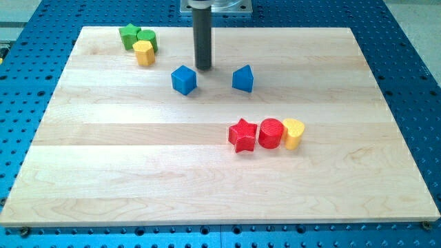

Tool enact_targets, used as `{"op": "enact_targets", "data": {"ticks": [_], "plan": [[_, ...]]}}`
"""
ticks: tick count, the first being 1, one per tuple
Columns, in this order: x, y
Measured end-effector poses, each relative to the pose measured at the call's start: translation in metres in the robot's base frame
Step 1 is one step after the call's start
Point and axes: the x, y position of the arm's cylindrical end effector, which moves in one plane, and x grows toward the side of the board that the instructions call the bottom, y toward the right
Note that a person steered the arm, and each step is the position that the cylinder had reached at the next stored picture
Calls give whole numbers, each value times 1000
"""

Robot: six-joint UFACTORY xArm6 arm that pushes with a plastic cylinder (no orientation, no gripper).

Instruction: Push the cube close to the triangle

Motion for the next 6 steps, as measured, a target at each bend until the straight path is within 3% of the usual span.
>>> {"op": "enact_targets", "data": {"ticks": [1, 2, 3, 4, 5, 6], "plan": [[10, -75], [49, -64], [59, 20], [78, 52], [134, 124], [135, 246]]}}
